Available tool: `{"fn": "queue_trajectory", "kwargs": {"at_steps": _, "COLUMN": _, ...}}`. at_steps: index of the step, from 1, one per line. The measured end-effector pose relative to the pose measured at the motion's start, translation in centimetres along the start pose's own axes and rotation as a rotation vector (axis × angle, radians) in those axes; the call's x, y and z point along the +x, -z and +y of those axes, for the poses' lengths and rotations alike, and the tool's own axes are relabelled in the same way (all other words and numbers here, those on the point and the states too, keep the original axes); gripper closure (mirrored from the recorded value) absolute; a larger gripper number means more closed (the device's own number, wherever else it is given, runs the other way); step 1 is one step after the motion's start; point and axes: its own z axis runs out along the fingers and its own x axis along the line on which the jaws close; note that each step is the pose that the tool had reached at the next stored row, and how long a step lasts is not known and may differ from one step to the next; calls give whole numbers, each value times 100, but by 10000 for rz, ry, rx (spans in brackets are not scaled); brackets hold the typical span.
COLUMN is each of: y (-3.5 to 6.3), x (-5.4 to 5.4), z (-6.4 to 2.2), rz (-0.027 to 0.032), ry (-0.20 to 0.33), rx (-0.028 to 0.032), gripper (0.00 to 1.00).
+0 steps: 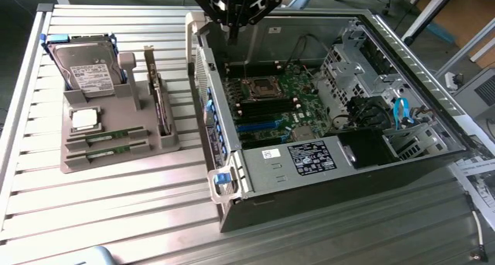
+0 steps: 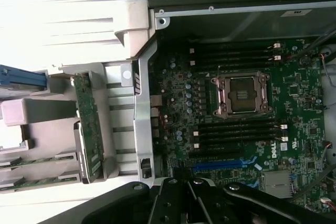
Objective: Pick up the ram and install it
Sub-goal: 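Reach for the ram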
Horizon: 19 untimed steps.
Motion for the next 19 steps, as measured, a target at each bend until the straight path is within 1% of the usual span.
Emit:
{"fn": "queue_trajectory", "kwargs": {"at_steps": 8, "y": 1, "x": 29, "z": -2, "rz": 1, "ry": 0, "rx": 0, "gripper": 89}}
{"fn": "queue_trajectory", "kwargs": {"at_steps": 19, "y": 3, "x": 105, "z": -8, "rz": 0, "ry": 0, "rx": 0, "gripper": 89}}
